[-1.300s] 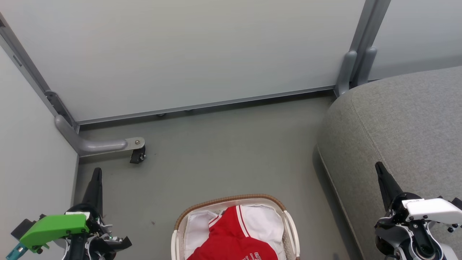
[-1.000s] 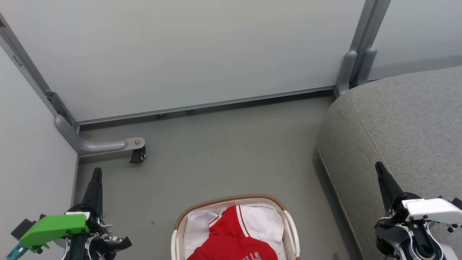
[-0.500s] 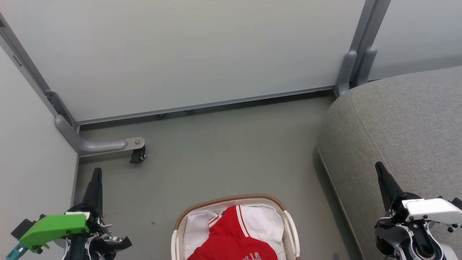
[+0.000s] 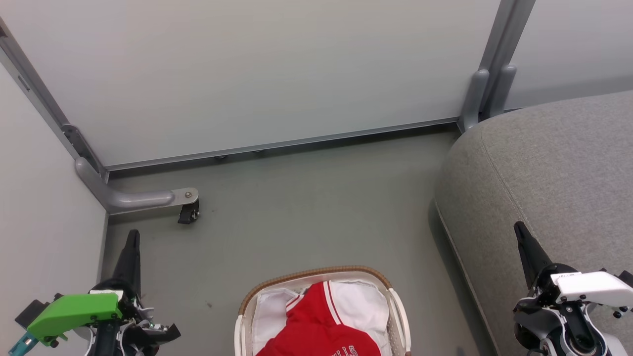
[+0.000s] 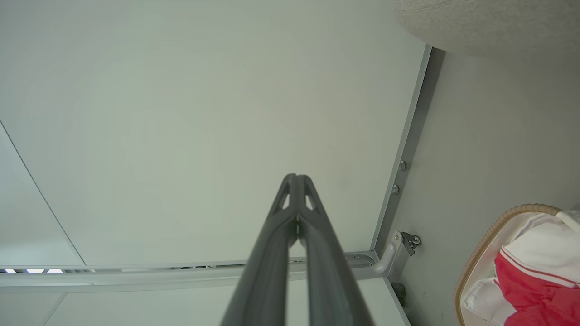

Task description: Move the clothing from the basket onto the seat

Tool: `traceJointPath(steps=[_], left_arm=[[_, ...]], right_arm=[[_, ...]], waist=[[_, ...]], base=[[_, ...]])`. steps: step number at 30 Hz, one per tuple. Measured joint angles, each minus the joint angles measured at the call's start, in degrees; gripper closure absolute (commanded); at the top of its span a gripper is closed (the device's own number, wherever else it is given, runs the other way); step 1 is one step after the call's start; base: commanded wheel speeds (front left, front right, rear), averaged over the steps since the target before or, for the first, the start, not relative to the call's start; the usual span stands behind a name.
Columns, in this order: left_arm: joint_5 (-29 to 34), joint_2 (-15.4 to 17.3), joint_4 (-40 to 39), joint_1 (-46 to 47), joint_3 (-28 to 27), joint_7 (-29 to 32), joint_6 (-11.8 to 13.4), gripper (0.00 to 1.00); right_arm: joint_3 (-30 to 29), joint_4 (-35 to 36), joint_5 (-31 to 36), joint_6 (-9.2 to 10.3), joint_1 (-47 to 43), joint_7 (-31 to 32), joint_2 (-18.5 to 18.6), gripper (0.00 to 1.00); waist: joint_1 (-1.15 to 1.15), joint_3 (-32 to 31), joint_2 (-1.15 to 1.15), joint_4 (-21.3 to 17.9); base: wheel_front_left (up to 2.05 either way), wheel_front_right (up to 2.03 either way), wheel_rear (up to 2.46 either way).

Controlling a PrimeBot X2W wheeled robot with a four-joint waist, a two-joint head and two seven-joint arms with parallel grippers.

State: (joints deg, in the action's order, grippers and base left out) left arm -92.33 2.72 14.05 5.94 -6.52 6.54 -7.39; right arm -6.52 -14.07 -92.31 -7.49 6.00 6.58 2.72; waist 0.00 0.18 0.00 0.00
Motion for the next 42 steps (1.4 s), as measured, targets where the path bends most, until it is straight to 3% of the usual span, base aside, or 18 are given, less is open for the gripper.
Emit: traceJointPath(steps=[1, 2, 12, 22, 32, 42], left_arm=[[0.0, 0.0, 0.0, 0.0, 0.0, 0.0, 0.0, 1.0], [0.0, 0.0, 0.2, -0.1, 0.0, 0.0, 0.0, 0.0], [0.2, -0.5, 2.6, -2.5, 1.8, -1.4, 0.1, 0.0], [5.0, -0.5, 0.5, -2.5, 3.7, -4.2, 0.1, 0.0], [15.7, -0.5, -2.7, -2.4, 4.9, -6.6, 0.4, 0.0], [30.8, -0.4, -6.2, -2.3, 6.9, -8.7, 1.7, 0.0]], right_arm=[[0.0, 0.0, 0.0, 0.0, 0.0, 0.0, 0.0, 1.0], [0.0, -0.2, 0.0, 0.0, -0.1, 0.0, -0.1, 0.0], [1.1, -3.2, 0.4, 0.02, -2.3, -1.3, -1.0, 0.0], [0.6, -3.0, 6.8, 0.02, -2.2, -4.1, -1.0, 0.0], [-0.1, 0.4, 18.9, 0.02, -2.2, -6.5, -0.9, 0.0], [1.2, 2.5, 31.3, 0.02, -2.2, -8.7, -0.8, 0.0]], waist=[[0.0, 0.0, 0.0, 0.0], [0.0, 0.0, 0.0, 0.0], [0.0, 0.0, 0.0, 0.0], [0.0, 0.1, 0.0, 0.1], [0.0, 0.2, 0.0, 0.3], [0.0, 0.4, 0.0, 0.4]], base=[[0.0, 0.0, 0.0], [0.0, 0.0, 0.0], [0.0, 0.0, 0.0], [0.0, 0.0, 0.0], [0.0, 0.0, 0.0], [0.0, 0.0, 0.0]])
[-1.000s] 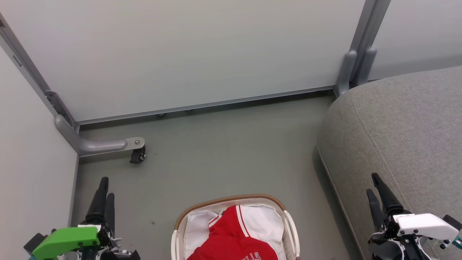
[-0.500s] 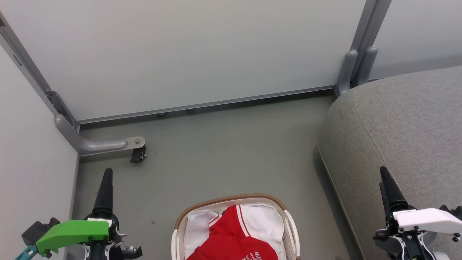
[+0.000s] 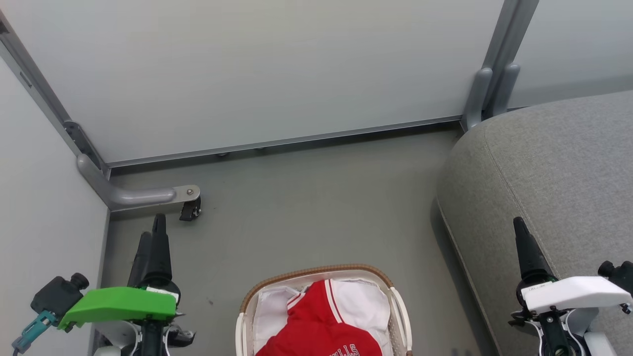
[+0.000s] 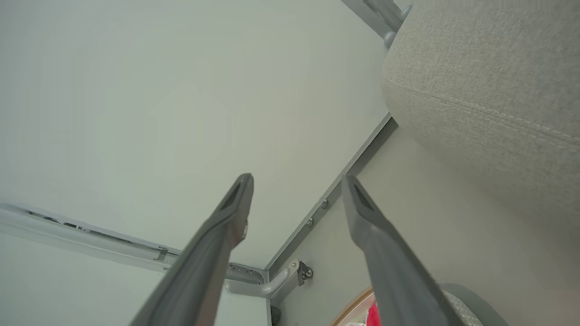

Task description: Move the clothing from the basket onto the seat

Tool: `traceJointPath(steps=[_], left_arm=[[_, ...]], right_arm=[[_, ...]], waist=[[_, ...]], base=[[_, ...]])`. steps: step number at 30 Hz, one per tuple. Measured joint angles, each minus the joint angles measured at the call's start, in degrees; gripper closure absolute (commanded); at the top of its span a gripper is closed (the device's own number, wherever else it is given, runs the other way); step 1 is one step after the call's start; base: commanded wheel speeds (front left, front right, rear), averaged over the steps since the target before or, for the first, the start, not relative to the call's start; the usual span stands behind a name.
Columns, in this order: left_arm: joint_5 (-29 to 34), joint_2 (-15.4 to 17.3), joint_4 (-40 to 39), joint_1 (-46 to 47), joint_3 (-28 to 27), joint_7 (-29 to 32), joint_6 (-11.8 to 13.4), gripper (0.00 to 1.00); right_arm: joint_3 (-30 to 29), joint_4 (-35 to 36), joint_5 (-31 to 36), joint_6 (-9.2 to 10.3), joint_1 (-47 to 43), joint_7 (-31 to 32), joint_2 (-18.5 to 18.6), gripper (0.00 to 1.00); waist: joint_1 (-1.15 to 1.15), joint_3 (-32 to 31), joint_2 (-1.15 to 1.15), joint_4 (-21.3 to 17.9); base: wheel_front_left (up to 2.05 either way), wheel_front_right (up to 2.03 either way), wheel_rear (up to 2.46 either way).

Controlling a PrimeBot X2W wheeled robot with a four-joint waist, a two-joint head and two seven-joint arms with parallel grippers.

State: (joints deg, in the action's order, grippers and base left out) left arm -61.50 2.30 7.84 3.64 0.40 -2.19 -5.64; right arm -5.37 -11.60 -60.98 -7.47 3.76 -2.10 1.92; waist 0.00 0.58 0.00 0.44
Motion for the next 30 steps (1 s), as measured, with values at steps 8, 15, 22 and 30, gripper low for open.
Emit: traceJointPath(steps=[8, 15, 22, 30], left_arm=[[10.9, 0.0, -0.1, -0.2, 1.7, -1.5, 0.9, 0.0], [18.2, 0.1, 0.6, -1.2, 2.4, -2.9, 1.7, 0.0], [23.5, 0.2, 1.7, -1.8, 2.5, -4.0, 2.4, 0.0], [28.8, 0.3, 2.1, -2.0, 3.1, -5.4, 2.7, 0.0]], right_arm=[[1.0, 1.2, 10.2, 0.0, -0.3, -1.5, 0.2, 0.0], [2.1, 1.9, 18.1, 0.0, -0.8, -2.9, 0.3, 0.0], [2.8, 1.9, 24.2, 0.0, -0.9, -4.0, 0.3, 0.0], [3.9, 1.8, 29.5, 0.0, -1.1, -5.4, 0.4, 0.0]], waist=[[0.0, 0.1, 0.0, 0.1], [0.0, 0.1, 0.0, 0.2], [0.0, 0.1, 0.0, 0.4], [0.0, 0.2, 0.0, 0.5]], base=[[0.0, 0.0, 0.0], [0.0, 0.0, 0.0], [0.0, 0.0, 0.0], [0.0, 0.0, 0.0]])
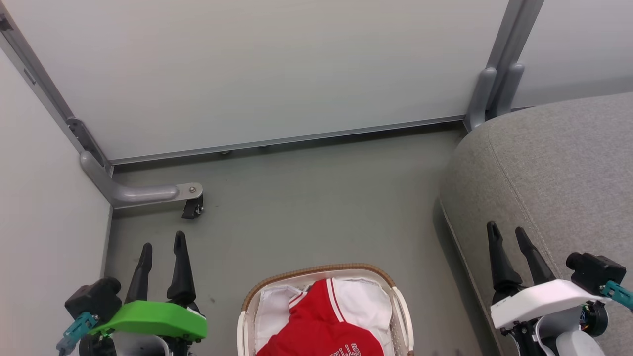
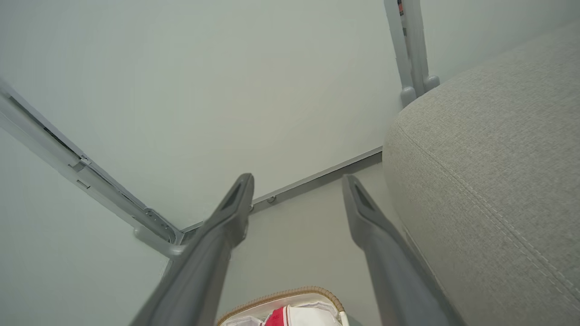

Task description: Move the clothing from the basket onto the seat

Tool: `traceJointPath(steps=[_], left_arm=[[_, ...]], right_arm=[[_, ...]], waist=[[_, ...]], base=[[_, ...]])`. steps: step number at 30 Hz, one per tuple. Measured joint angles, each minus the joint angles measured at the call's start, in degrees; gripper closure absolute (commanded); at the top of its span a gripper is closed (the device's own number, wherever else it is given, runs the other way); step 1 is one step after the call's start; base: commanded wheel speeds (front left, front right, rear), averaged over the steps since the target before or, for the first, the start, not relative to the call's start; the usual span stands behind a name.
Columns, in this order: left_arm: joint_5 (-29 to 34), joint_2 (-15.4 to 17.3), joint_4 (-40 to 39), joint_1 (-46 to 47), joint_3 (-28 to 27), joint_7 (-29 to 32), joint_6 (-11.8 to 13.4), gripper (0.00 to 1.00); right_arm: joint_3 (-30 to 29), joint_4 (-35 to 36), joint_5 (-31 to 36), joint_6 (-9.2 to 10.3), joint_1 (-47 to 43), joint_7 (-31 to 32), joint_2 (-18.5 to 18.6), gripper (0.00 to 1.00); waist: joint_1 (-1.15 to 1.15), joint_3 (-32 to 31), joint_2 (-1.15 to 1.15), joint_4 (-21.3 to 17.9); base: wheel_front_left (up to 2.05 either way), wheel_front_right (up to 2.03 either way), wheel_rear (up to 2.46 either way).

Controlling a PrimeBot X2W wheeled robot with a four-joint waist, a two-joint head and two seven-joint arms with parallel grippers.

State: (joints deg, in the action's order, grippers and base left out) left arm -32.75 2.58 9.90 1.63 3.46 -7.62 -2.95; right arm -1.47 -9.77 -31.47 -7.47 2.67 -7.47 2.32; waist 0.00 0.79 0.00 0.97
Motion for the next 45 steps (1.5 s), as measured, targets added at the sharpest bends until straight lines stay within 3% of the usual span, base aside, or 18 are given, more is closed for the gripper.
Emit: traceJointPath(steps=[45], left_arm=[[21.6, 0.0, 3.3, -2.1, 0.7, -5.7, 0.4, 0.0]], right_arm=[[2.1, -1.0, 25.7, -0.01, -1.1, -5.8, 0.3, 0.0]], waist=[[0.0, 0.1, 0.0, 0.8]], base=[[0.0, 0.0, 0.0]])
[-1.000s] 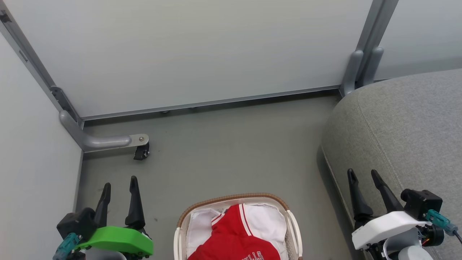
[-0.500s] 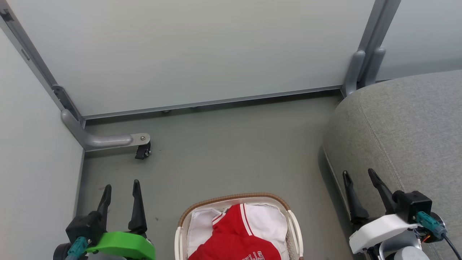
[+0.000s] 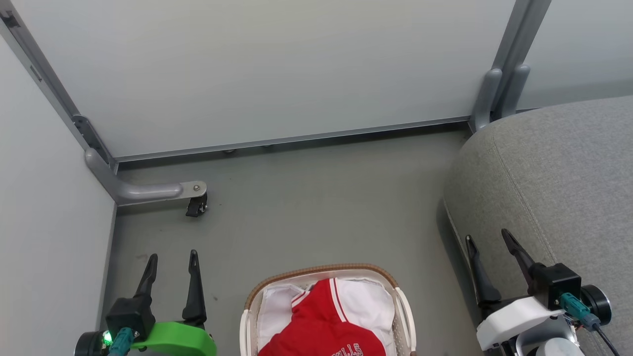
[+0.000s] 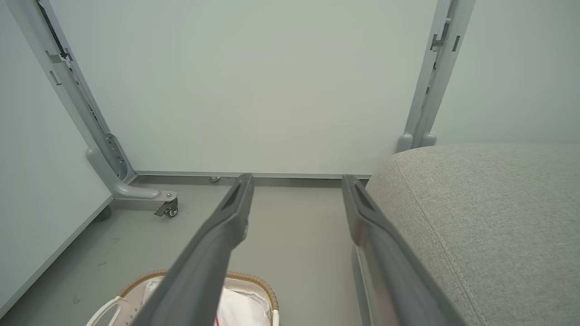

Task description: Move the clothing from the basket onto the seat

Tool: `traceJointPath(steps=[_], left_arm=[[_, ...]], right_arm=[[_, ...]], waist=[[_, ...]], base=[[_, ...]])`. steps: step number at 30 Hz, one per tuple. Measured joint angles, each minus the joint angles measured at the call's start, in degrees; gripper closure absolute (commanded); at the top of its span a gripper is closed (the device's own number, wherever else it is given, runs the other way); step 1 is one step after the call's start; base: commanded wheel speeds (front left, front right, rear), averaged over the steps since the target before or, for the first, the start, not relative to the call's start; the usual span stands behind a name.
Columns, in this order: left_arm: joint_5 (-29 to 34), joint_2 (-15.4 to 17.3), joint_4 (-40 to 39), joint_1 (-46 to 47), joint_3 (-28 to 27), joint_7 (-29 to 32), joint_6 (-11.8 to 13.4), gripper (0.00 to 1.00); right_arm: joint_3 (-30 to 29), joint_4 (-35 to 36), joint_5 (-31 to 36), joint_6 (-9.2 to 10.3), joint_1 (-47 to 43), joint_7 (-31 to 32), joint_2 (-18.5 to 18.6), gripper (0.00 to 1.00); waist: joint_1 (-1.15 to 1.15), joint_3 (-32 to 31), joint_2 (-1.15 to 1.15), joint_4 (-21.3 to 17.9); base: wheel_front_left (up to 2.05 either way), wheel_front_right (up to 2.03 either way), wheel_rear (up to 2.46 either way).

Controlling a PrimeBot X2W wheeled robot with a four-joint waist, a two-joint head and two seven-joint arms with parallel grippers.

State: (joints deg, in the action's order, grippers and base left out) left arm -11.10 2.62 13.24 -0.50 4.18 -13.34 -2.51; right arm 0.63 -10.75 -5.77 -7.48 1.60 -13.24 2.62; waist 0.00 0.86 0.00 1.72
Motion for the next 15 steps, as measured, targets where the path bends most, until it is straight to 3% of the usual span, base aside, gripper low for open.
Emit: traceJointPath(steps=[15], left_arm=[[5.4, 0.1, 0.8, -0.2, 1.3, -1.5, 0.1, 0.0]], right_arm=[[0.6, 0.2, 6.1, -0.01, -0.1, -1.6, 0.1, 0.0]], waist=[[0.0, -0.1, 0.0, 0.3]], base=[[0.0, 0.0, 0.0]])
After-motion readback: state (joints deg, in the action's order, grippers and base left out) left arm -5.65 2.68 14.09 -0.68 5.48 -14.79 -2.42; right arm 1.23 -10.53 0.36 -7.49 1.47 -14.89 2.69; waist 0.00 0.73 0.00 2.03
